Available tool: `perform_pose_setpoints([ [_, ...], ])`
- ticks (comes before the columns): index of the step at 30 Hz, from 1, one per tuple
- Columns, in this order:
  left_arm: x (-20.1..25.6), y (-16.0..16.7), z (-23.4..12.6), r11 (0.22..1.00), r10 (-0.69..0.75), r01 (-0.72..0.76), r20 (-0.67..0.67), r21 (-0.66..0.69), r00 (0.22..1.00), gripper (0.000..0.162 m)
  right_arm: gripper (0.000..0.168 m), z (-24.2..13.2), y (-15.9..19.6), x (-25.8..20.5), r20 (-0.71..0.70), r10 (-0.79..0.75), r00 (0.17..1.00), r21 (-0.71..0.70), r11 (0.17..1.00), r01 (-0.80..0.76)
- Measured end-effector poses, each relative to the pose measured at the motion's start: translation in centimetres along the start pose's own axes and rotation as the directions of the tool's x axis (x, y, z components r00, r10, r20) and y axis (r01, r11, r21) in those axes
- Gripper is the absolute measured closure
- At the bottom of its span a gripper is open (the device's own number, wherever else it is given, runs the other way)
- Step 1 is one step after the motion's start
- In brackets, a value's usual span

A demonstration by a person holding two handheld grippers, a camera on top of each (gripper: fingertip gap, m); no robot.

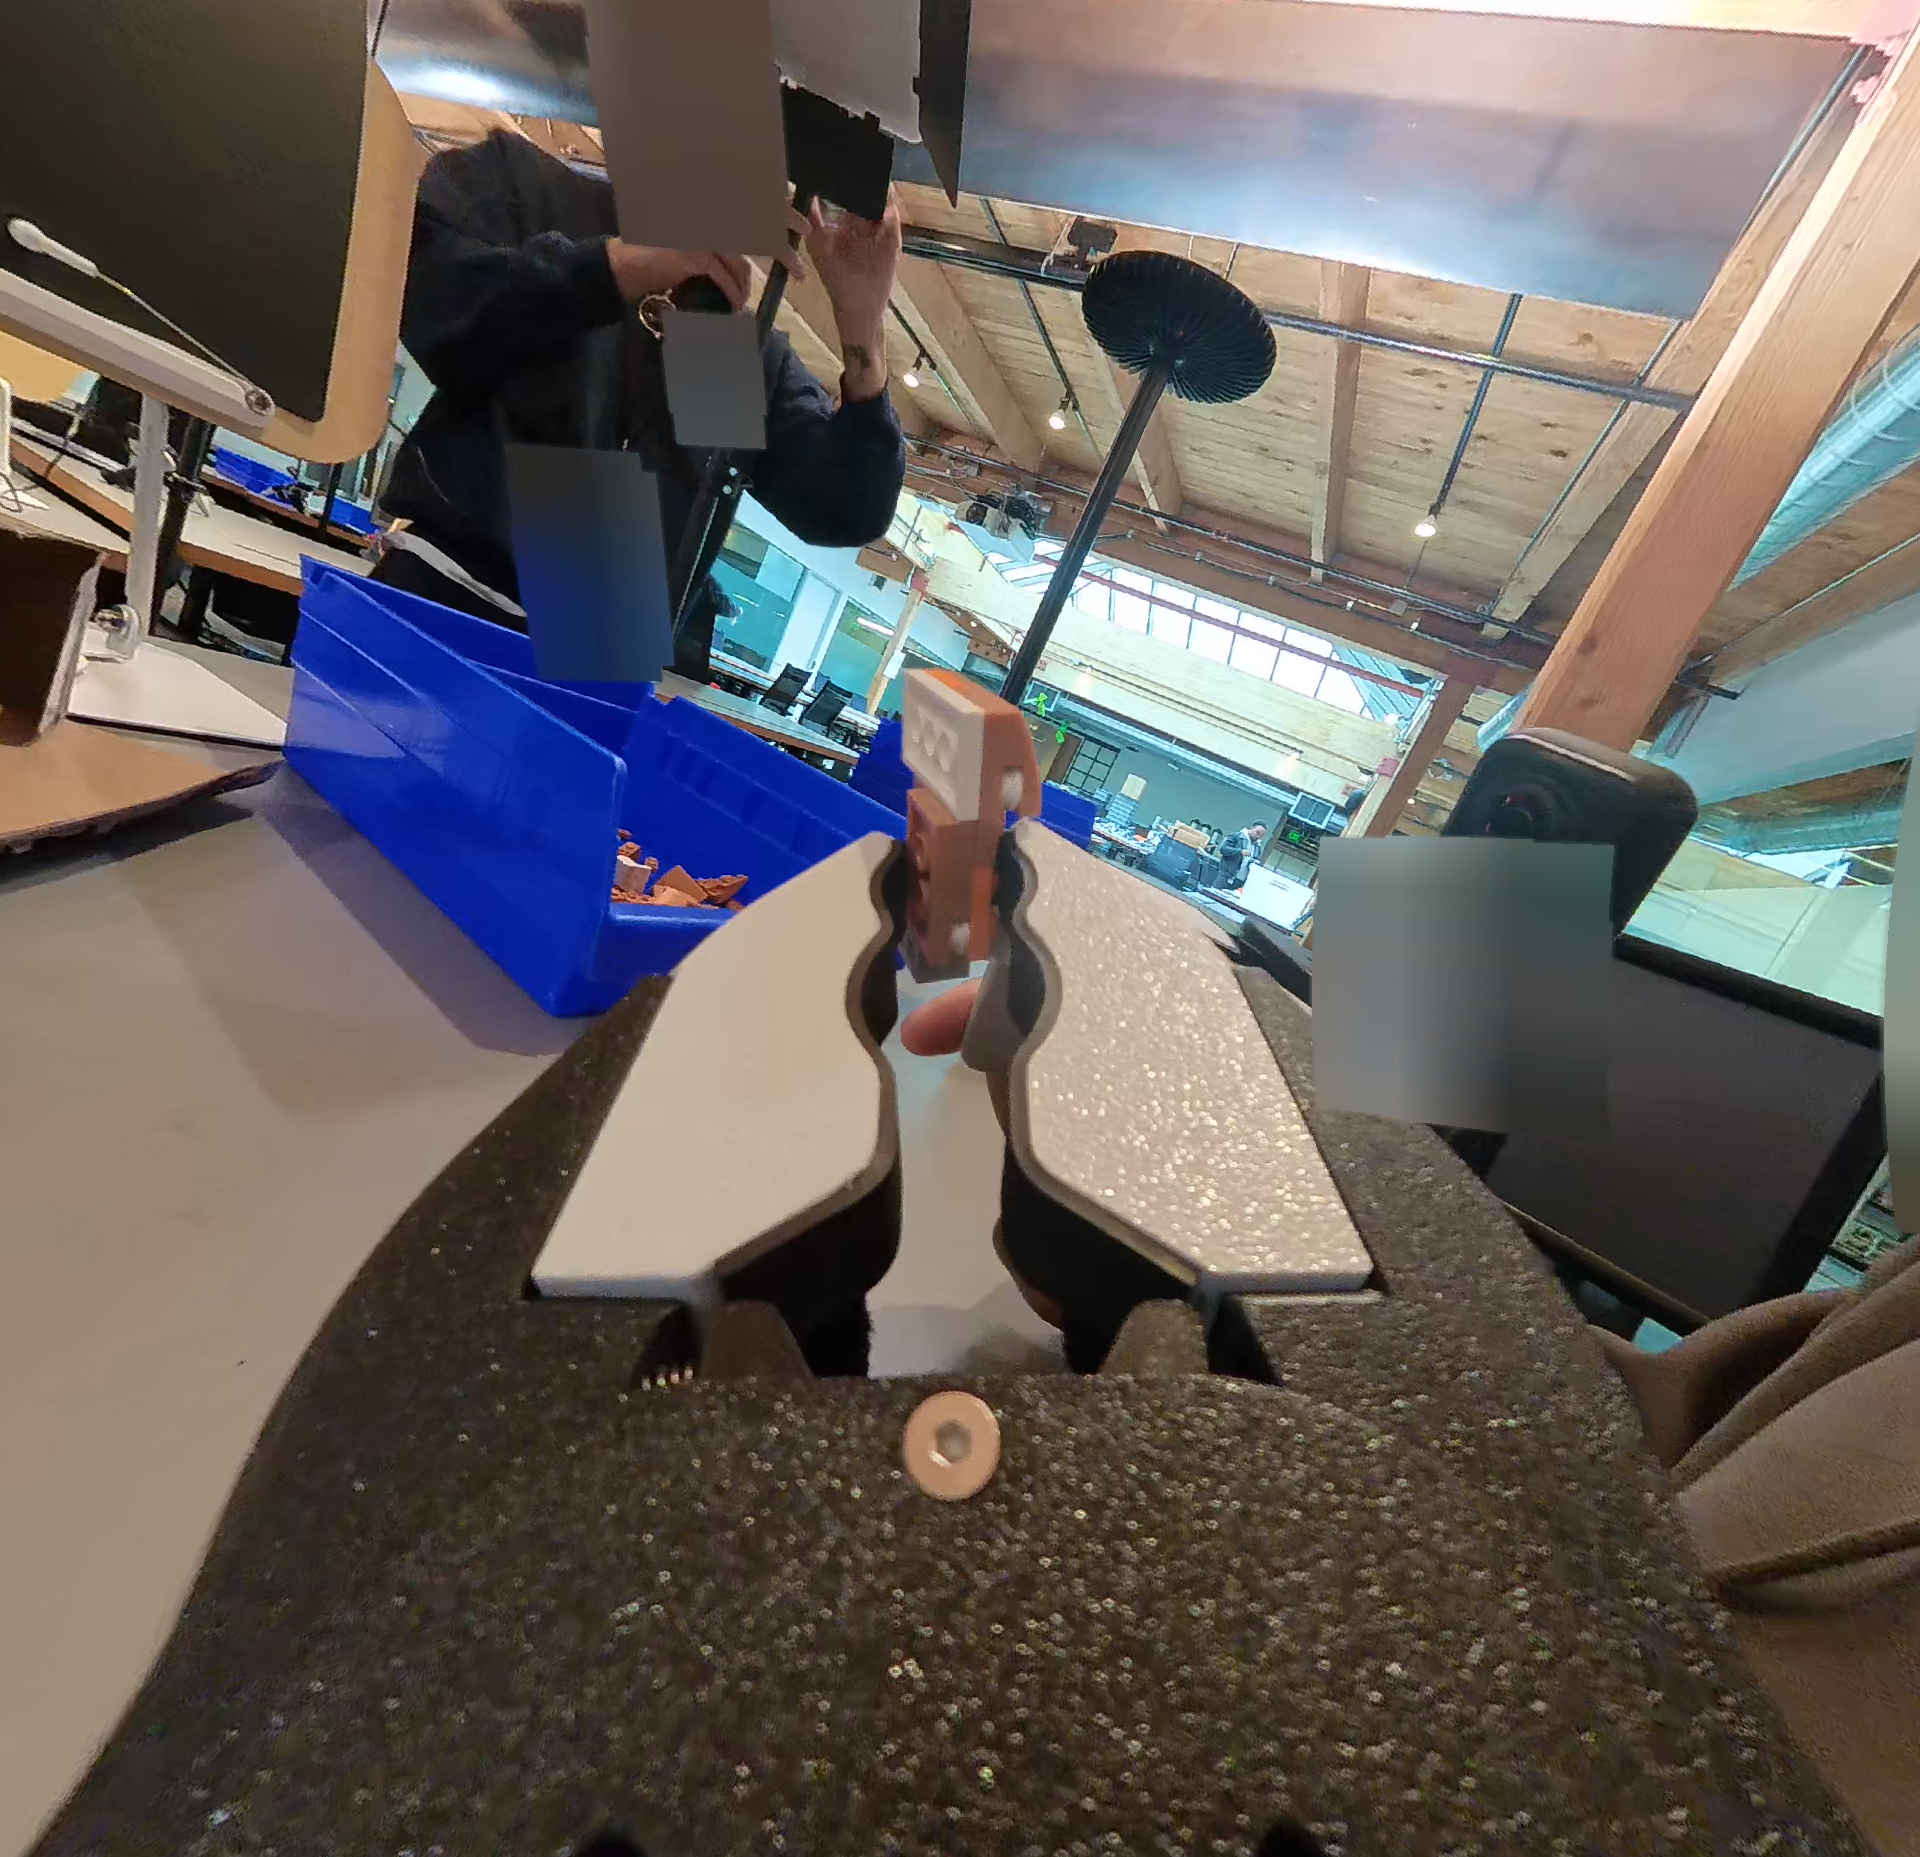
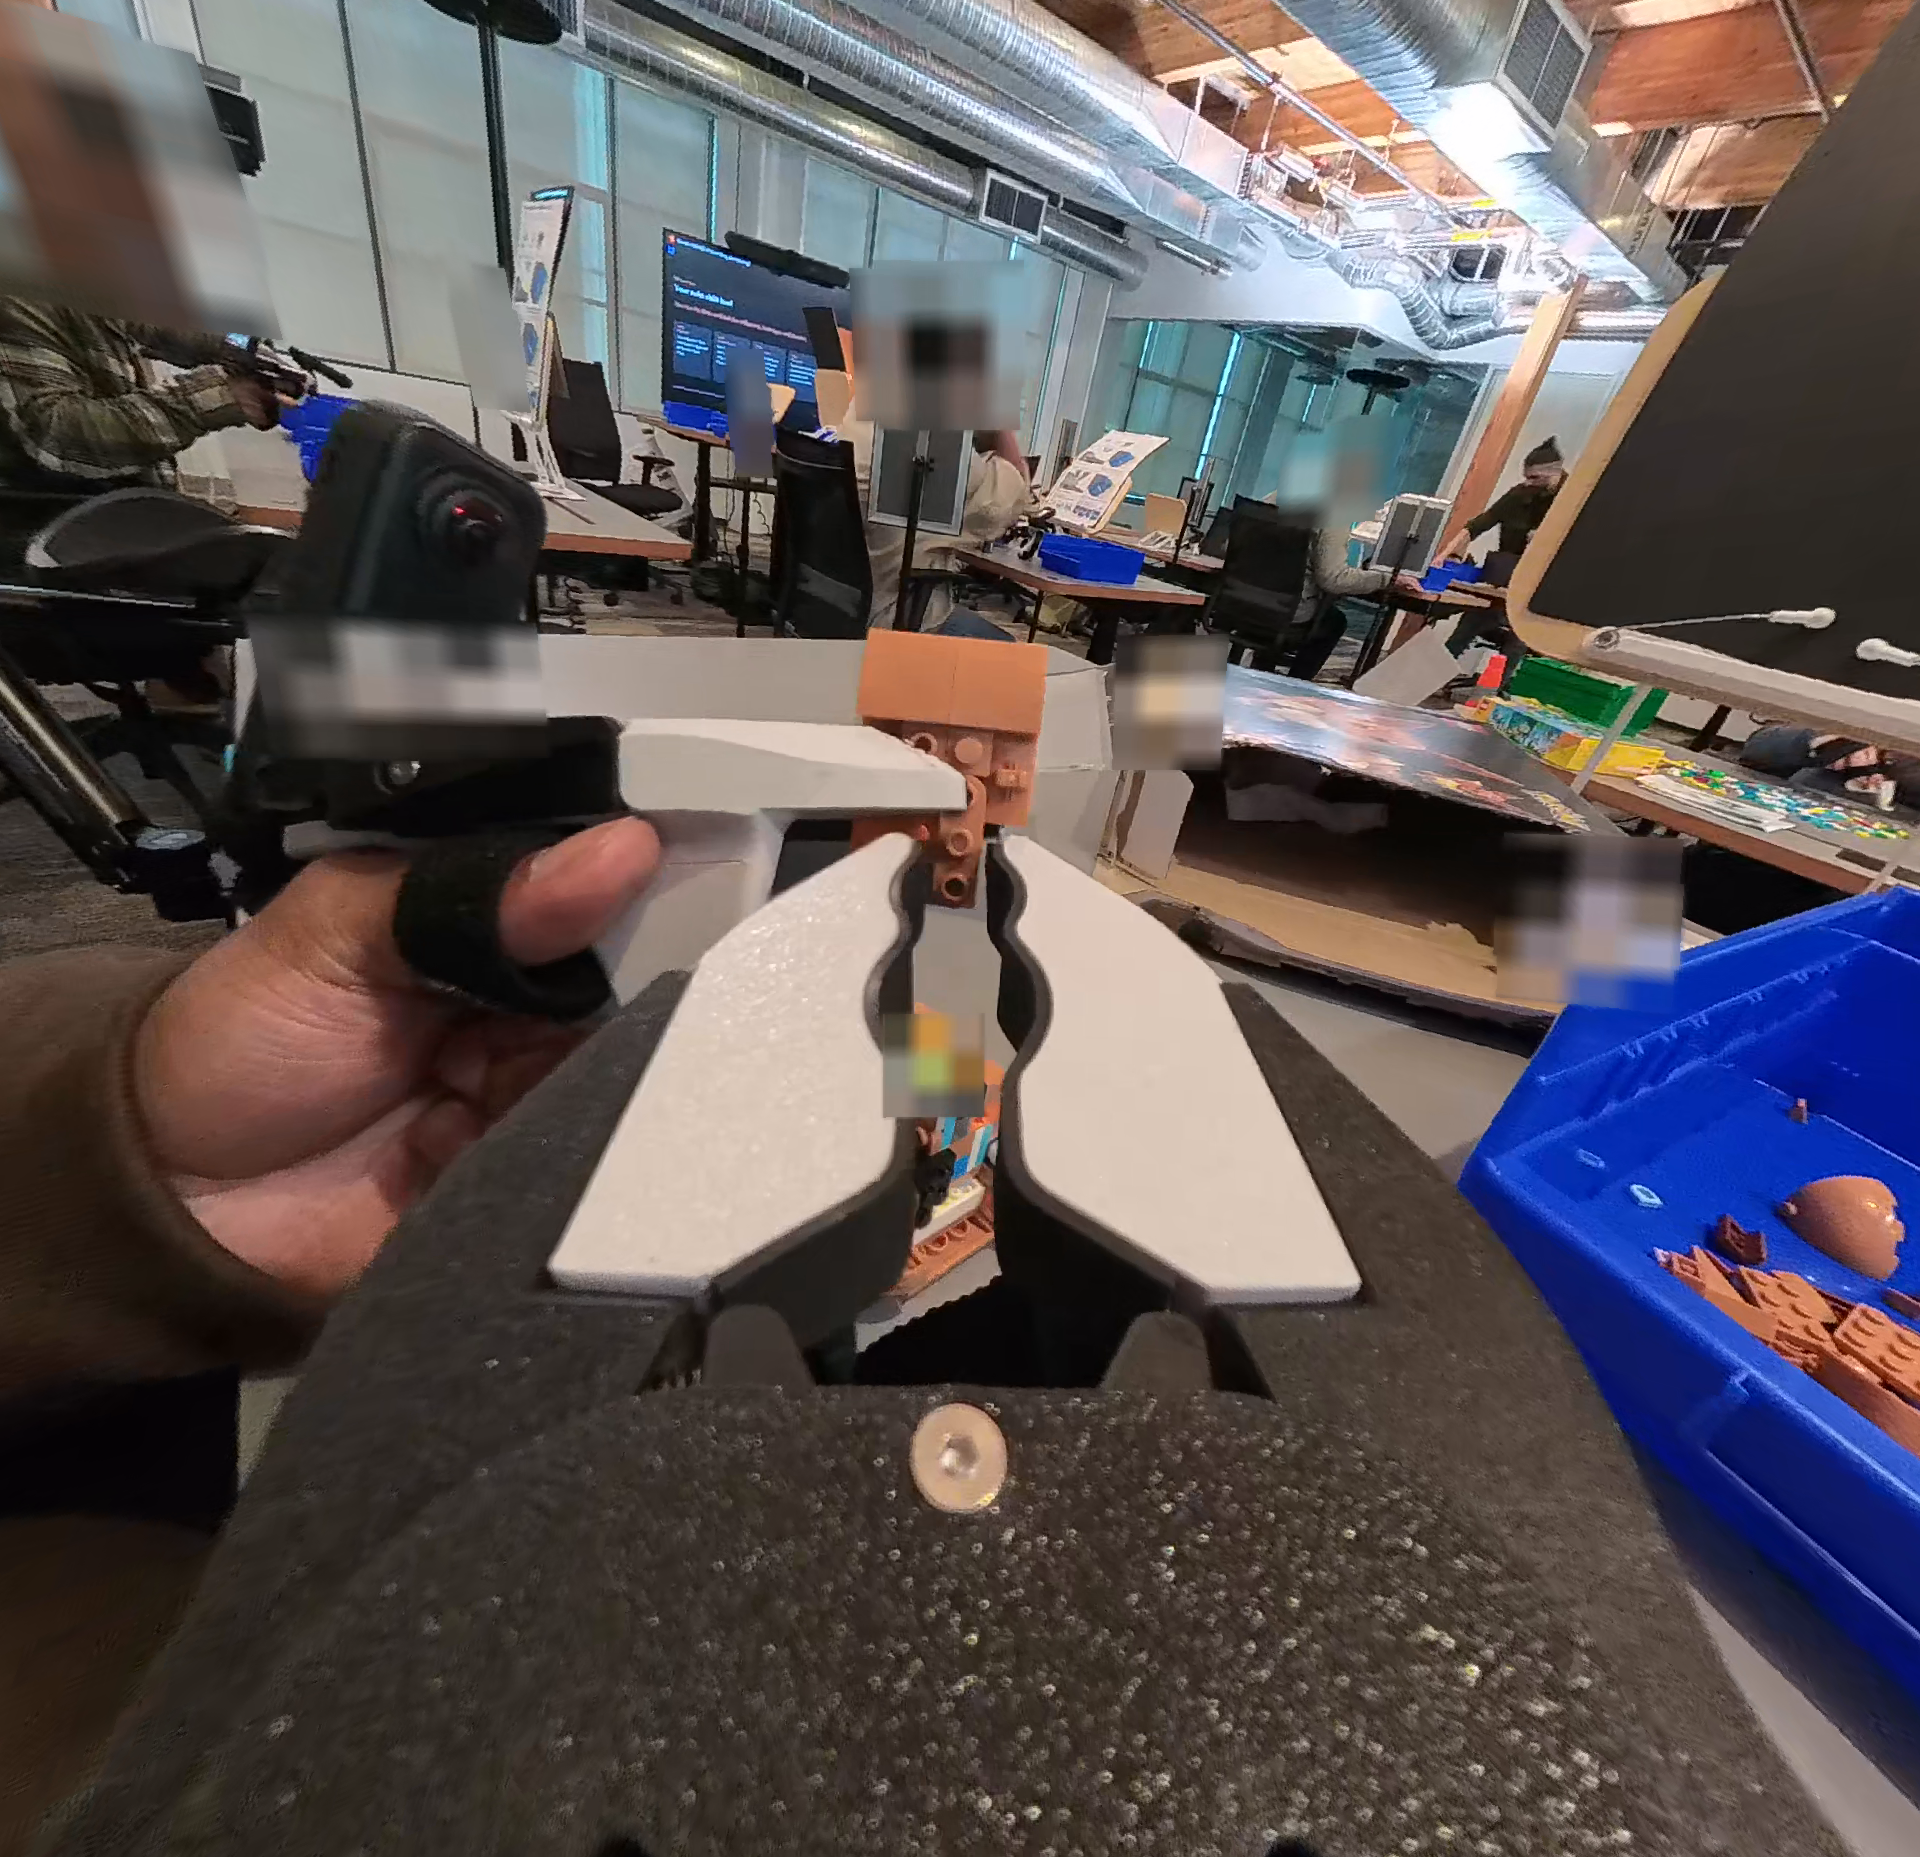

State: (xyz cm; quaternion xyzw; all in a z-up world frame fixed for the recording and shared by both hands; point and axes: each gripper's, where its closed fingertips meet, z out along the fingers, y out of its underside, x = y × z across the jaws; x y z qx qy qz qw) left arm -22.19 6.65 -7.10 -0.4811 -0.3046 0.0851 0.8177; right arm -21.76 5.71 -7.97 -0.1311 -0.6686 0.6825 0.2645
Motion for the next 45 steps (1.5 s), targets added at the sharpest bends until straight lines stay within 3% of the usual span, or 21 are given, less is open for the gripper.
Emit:
perform_pose_setpoints([
  [25,-0.01,-0.07,-0.13,0.992,-0.124,0.125,-0.067,0.007,0.990,0.146,0.161,-0.47,0.68,-0.15,0.013,0.042,0.999,-0.022,0.999,-0.042],
  [35,-0.10,0.33,0.02,0.999,-0.031,0.031,-0.011,-0.017,0.999,0.146,0.164,-0.67,0.27,0.28,-0.027,0.015,1.000,0.000,1.000,-0.015],
  [45,-0.24,0.47,0.08,0.999,-0.026,0.026,0.003,-0.025,1.000,0.146,0.163,-0.48,0.55,-0.03,-0.032,-0.023,0.999,-0.021,1.000,0.023],
])
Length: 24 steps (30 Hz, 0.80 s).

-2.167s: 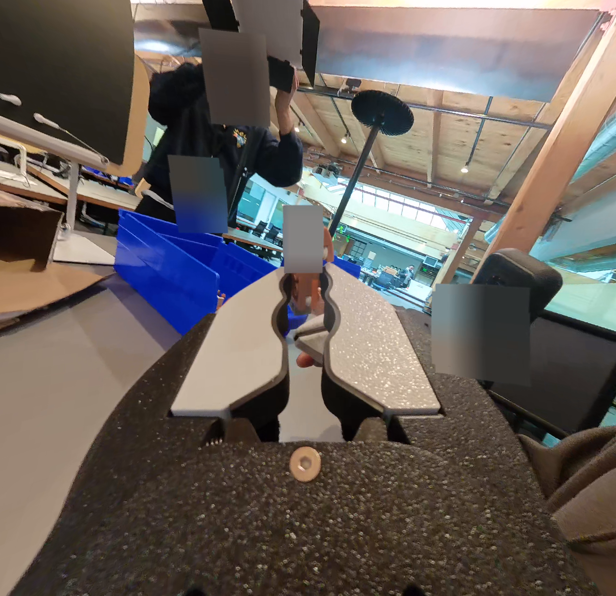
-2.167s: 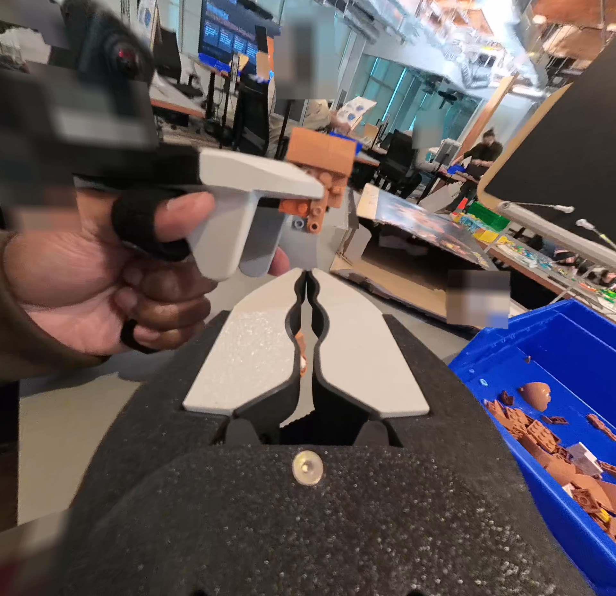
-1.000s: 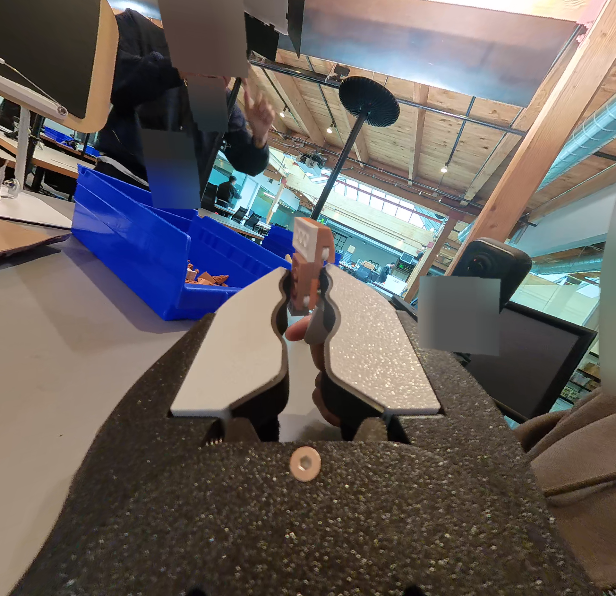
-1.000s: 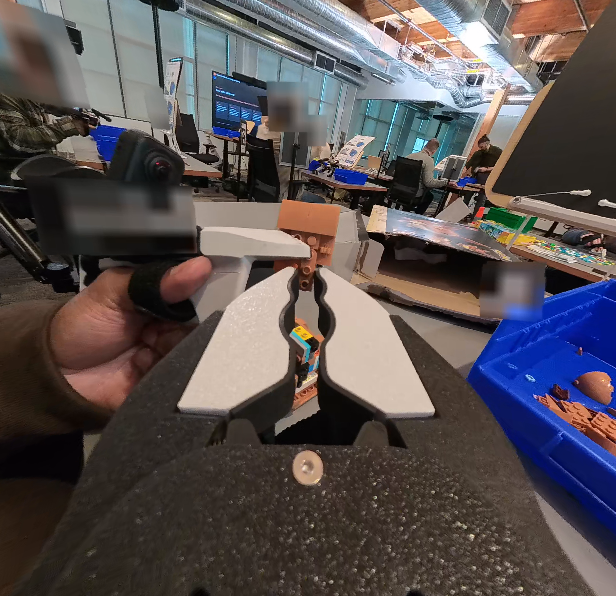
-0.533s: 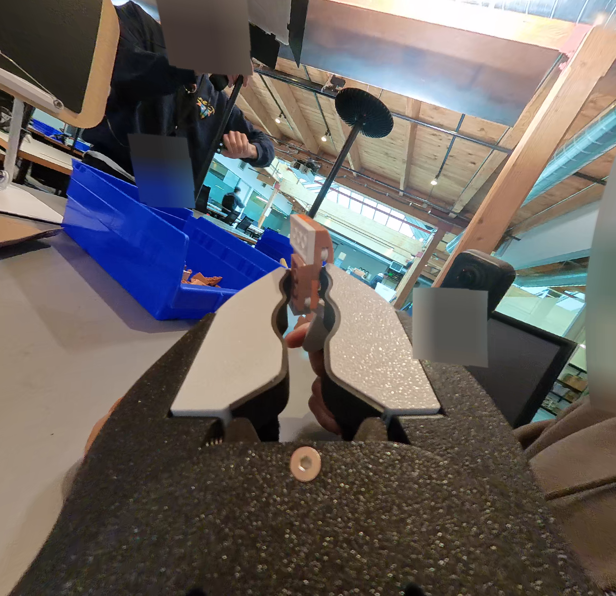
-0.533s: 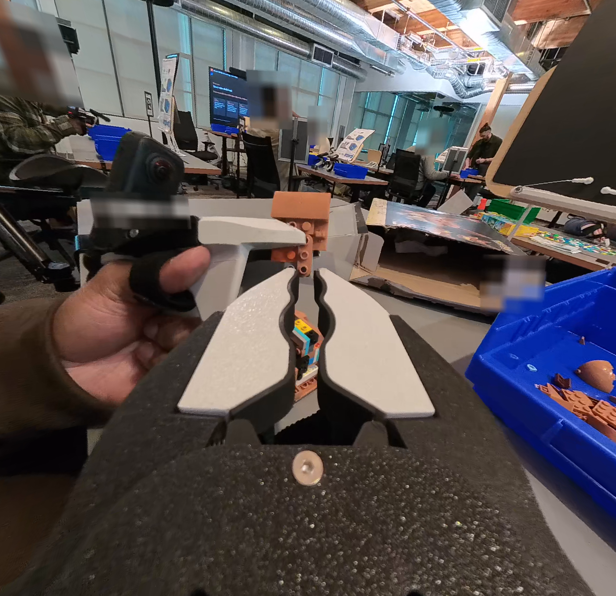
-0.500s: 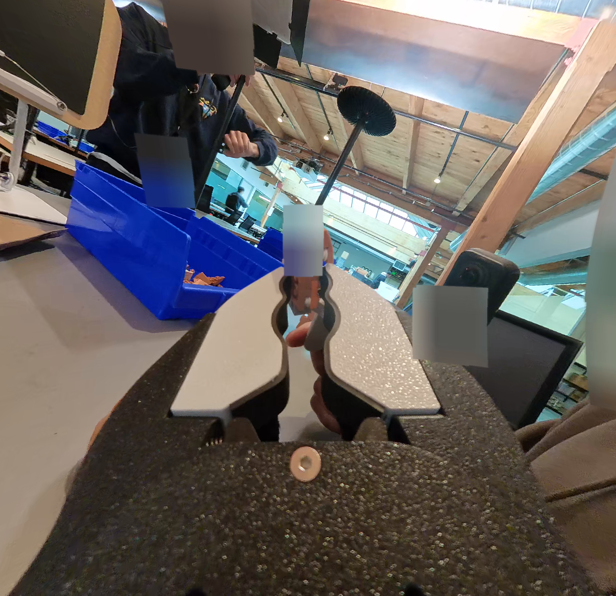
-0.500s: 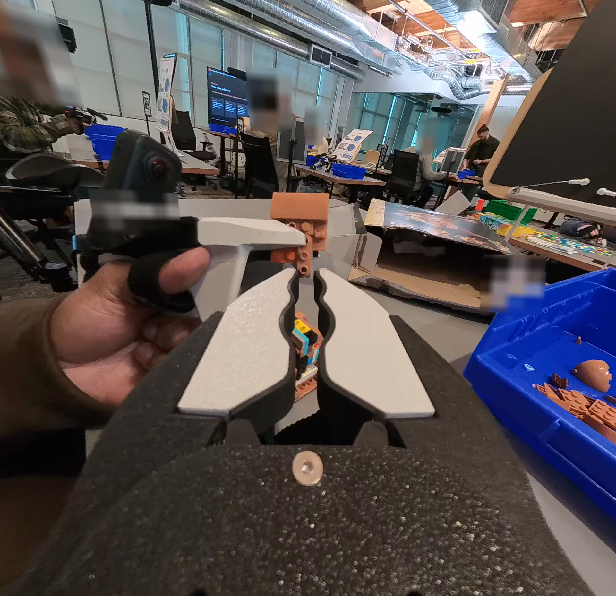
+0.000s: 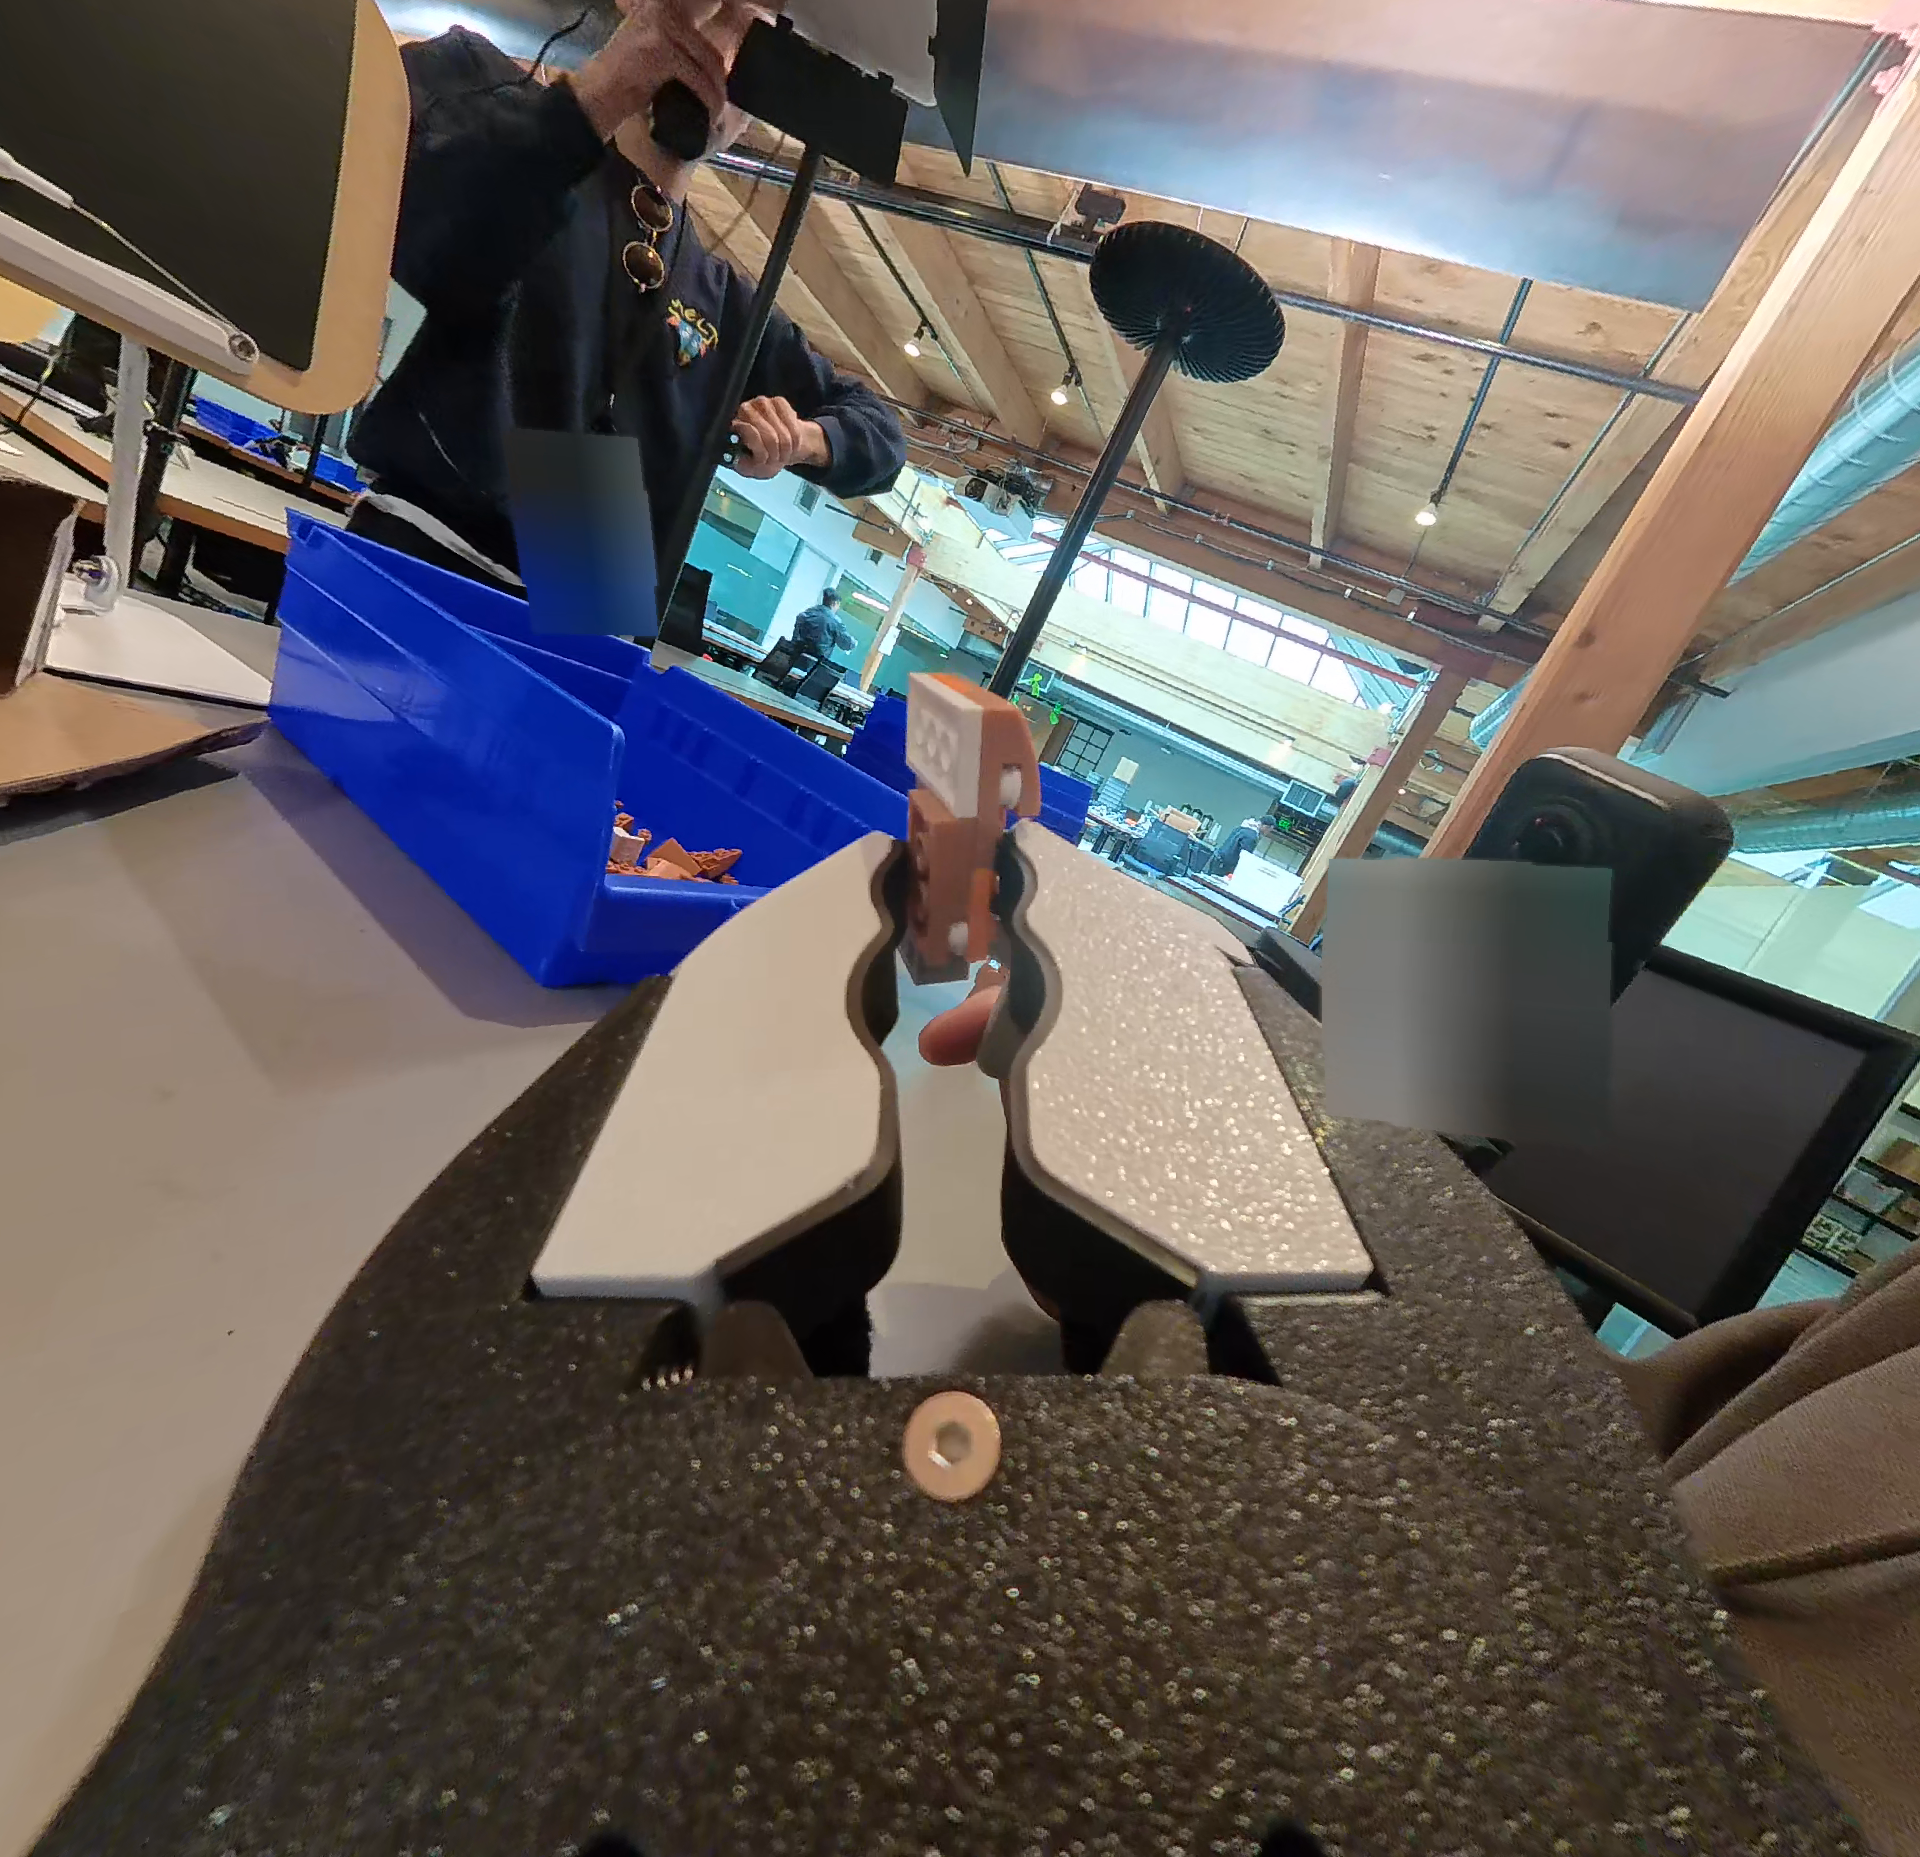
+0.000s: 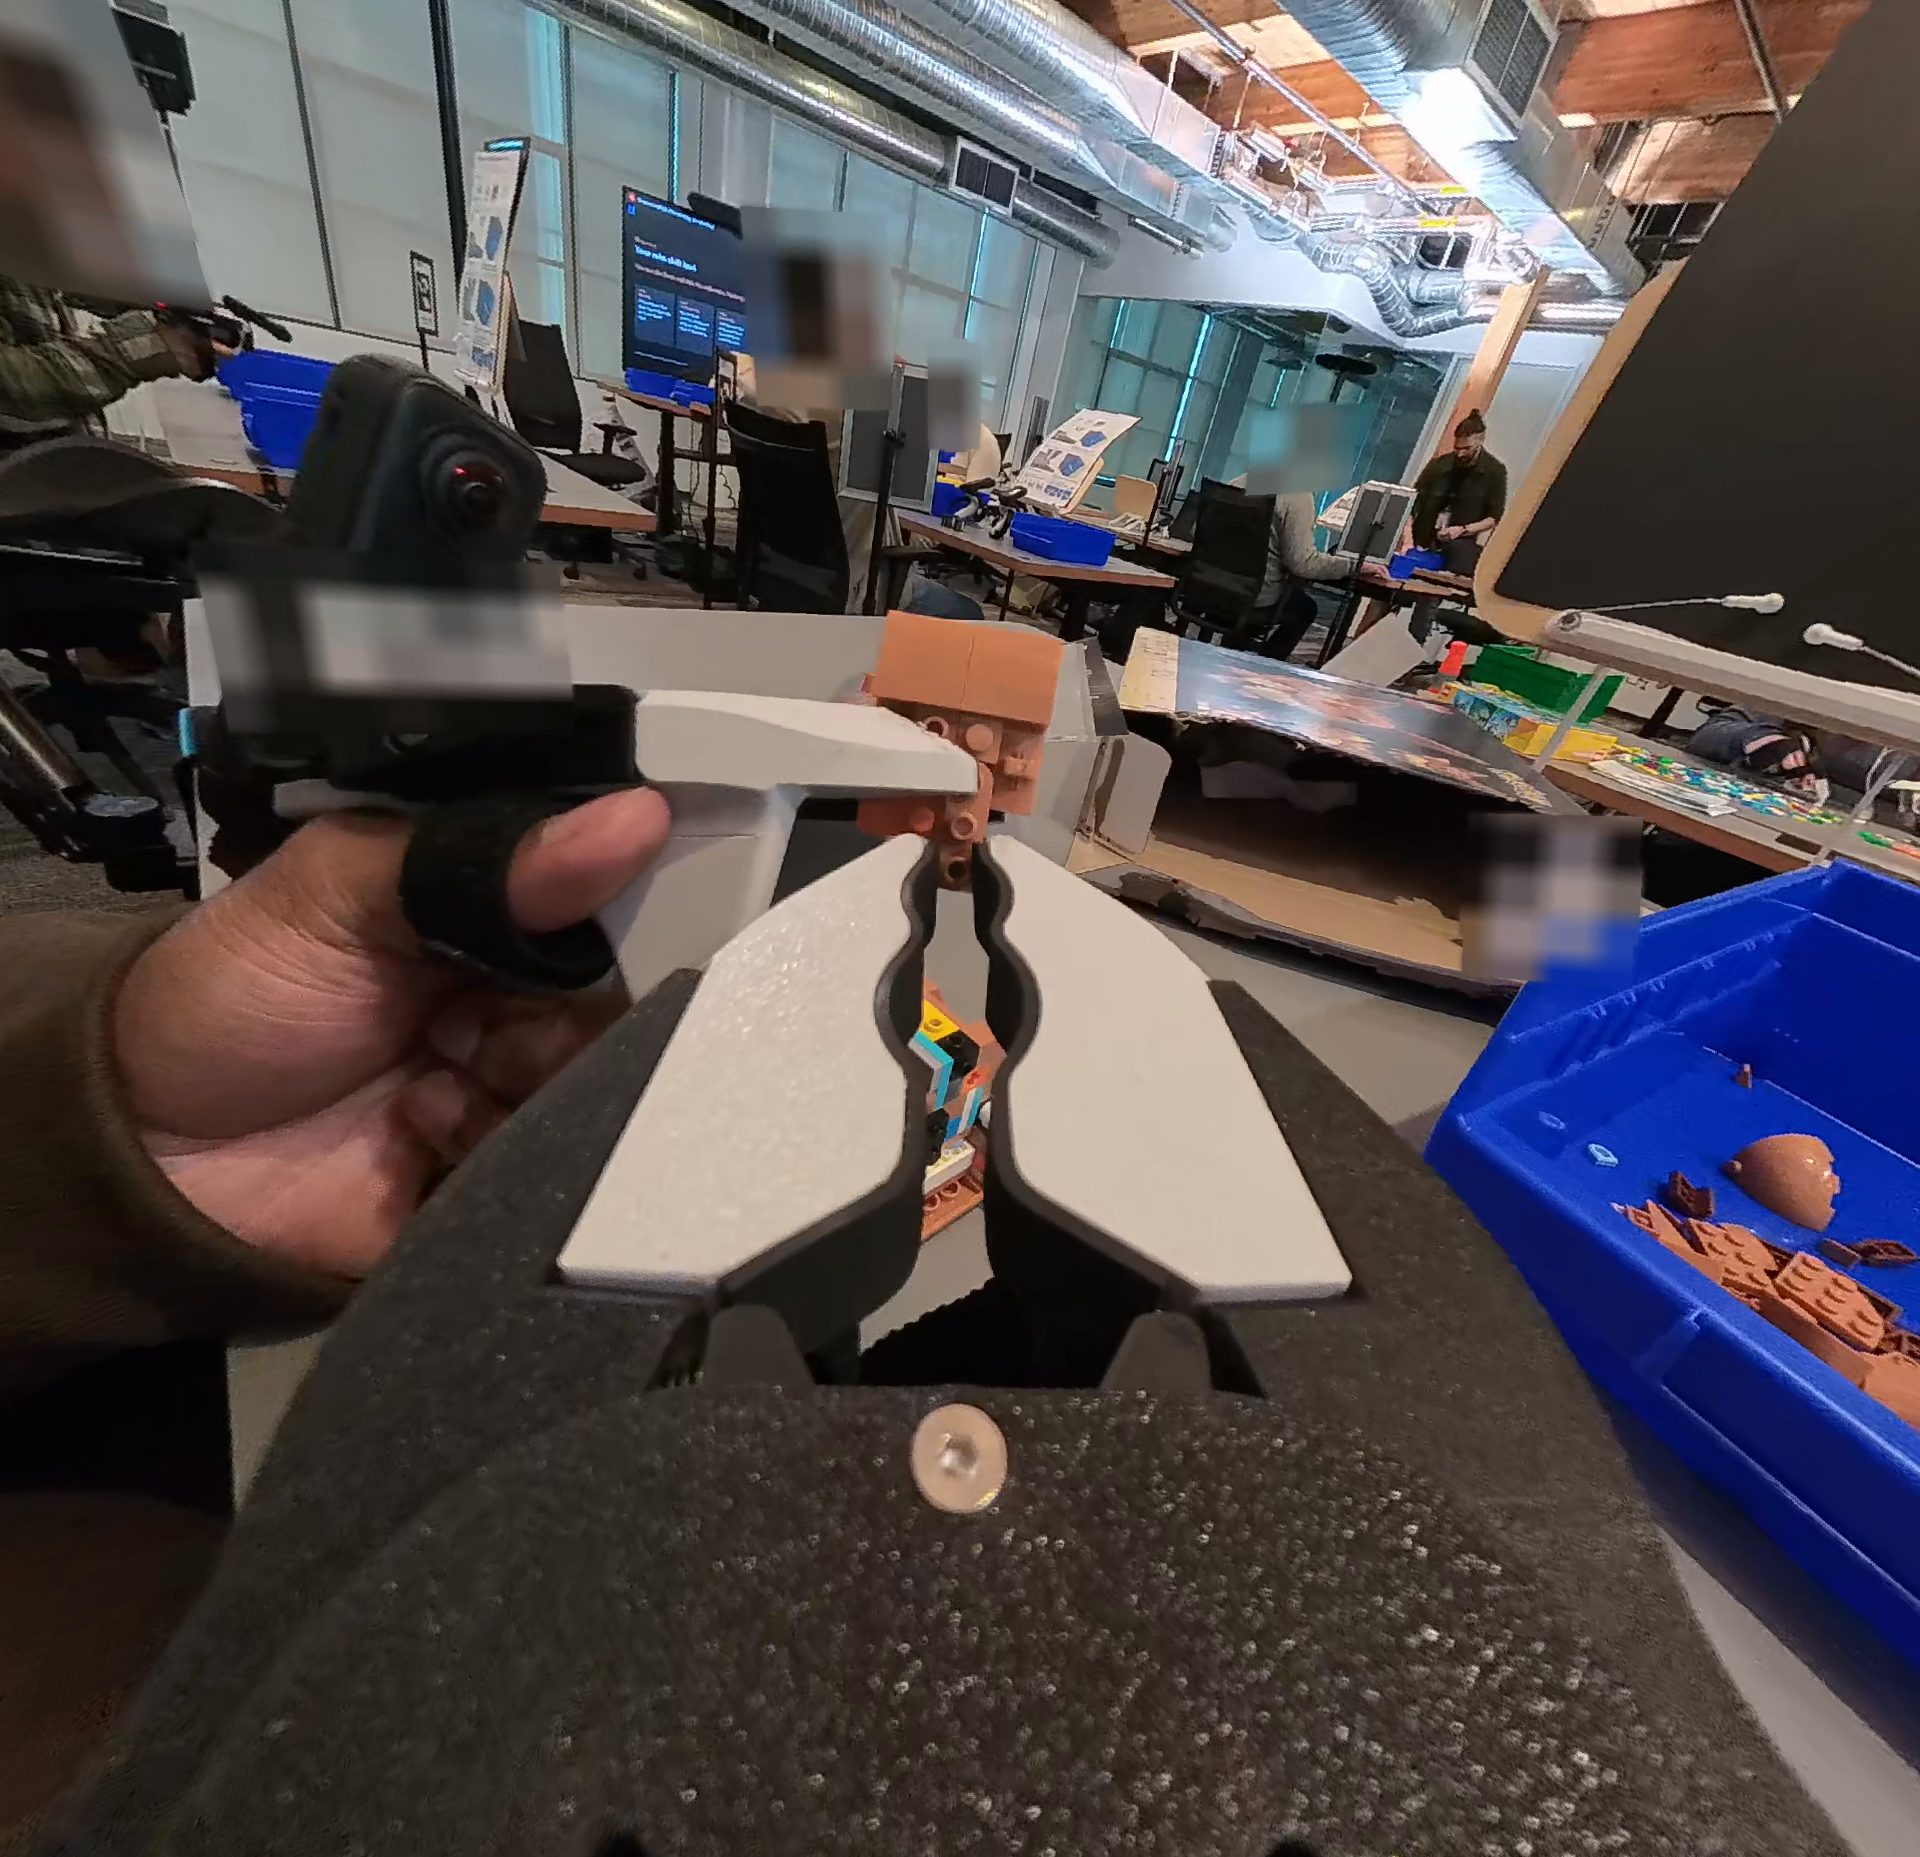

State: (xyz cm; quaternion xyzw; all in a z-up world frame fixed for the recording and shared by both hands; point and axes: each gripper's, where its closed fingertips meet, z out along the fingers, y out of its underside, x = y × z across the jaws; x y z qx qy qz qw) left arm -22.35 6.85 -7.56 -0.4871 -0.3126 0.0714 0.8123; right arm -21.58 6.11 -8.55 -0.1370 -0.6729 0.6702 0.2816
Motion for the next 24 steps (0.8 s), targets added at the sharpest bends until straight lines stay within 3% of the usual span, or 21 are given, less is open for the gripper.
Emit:
perform_pose_setpoints([
  [24,0.33,0.32,0.16,0.999,0.038,-0.037,0.003,-0.019,0.999,0.146,0.160,-0.13,-0.13,0.21,-0.017,0.003,1.000,0.005,1.000,-0.003],
])
